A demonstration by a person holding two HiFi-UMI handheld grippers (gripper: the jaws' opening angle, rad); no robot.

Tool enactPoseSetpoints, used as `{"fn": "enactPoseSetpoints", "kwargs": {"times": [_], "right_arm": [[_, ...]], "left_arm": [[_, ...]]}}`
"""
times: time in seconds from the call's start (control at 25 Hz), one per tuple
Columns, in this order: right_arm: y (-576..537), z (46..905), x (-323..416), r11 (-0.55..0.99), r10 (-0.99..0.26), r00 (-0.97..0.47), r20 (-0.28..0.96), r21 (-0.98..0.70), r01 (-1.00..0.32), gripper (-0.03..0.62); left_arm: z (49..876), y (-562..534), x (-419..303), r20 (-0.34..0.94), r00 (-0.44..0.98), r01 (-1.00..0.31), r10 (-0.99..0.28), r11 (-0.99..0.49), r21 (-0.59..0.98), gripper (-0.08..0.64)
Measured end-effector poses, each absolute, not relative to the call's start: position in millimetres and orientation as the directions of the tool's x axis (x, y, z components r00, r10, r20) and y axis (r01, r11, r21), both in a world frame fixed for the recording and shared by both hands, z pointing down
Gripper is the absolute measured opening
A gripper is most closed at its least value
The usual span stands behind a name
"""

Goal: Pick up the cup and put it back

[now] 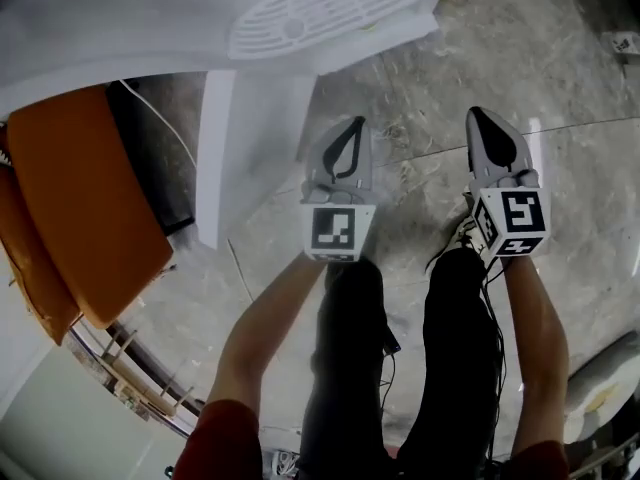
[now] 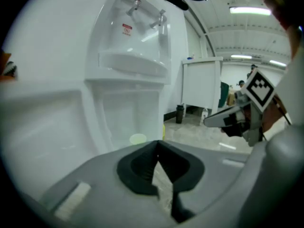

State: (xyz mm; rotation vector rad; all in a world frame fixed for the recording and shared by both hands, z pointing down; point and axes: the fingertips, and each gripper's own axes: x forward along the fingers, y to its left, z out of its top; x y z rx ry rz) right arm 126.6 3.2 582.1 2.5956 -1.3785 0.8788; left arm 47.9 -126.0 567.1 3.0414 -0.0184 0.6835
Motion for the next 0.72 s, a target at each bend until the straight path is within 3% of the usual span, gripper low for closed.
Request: {"fn": "enactPoseSetpoints", "kwargs": {"times": [0.24, 0.4, 0.72], "right_arm": [[15, 450, 112, -0.638, -0.721, 0.461, 0.517, -0.235, -0.734, 0.003], [12, 343, 123, -0.635, -0.713, 0.495, 0.498, -0.157, -0.757, 0.002], [11, 137, 127, -0.646, -0.697, 0.525, 0.488, -0.111, -0.755, 0.003]], "left_arm": [[451, -130, 35, 0.489, 0.866, -0.145, -0.103, -0.988, 0.05, 0.0], [364, -142, 39, 0.486, 0.864, -0.197, -0.133, -0.977, 0.081, 0.0], [152, -151, 23, 0.46, 0.882, -0.16, -0.103, -0.983, 0.086, 0.0]]}}
